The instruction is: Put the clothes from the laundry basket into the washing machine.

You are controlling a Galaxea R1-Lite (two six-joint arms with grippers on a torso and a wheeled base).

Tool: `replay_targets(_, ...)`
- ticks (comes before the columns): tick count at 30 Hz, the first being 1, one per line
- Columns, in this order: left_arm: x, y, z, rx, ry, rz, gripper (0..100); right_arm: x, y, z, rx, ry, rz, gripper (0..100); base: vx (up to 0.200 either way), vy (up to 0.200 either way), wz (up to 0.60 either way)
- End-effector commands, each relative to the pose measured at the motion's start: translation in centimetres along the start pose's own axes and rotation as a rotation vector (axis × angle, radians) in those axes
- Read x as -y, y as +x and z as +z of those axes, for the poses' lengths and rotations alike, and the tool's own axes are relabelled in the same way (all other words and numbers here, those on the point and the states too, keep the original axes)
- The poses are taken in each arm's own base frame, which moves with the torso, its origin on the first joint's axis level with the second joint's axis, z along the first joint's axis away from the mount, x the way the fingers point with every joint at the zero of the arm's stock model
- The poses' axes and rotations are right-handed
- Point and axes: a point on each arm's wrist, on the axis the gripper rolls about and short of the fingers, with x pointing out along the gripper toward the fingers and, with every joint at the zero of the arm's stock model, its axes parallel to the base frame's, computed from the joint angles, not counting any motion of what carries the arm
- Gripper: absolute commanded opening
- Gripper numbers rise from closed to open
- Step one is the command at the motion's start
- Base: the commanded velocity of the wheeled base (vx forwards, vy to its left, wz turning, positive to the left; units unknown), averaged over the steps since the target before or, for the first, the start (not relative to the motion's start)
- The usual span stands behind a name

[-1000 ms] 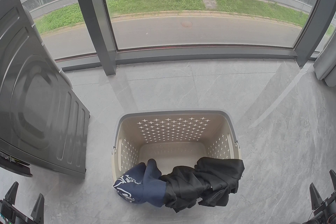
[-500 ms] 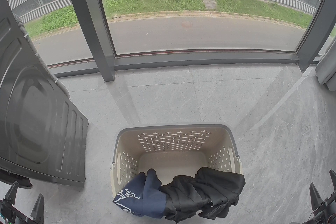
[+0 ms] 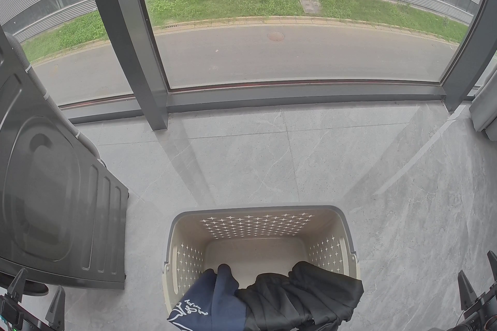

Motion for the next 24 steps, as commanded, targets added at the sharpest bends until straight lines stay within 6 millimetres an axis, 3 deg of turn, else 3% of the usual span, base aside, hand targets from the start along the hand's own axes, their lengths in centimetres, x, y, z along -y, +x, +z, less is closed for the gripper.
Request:
replay_targets(1,-0.02,0.04,-0.42,-0.006,0.0,0.001,100,0.0,-0.01,-0.48,0.0,-0.001,0.001,100,0.2,0.0,0.0)
replay_targets(11,-0.02,0.04,-0.42,-0.006,0.0,0.001,100,0.0,-0.01,-0.48,0.0,-0.001,0.001,100,0.02,0.0,0.0)
replay_targets(14,-0.02,0.04,-0.44,-0.007,0.0,0.001,100,0.0,-0.01,-0.48,0.0,-0.001,0.001,100,0.2,0.0,0.0)
replay_targets(24,-0.02,0.04,-0.42,-0.006,0.0,0.001,100,0.0,-0.01,-0.48,0.0,-0.001,0.001,100,0.0,0.0,0.0)
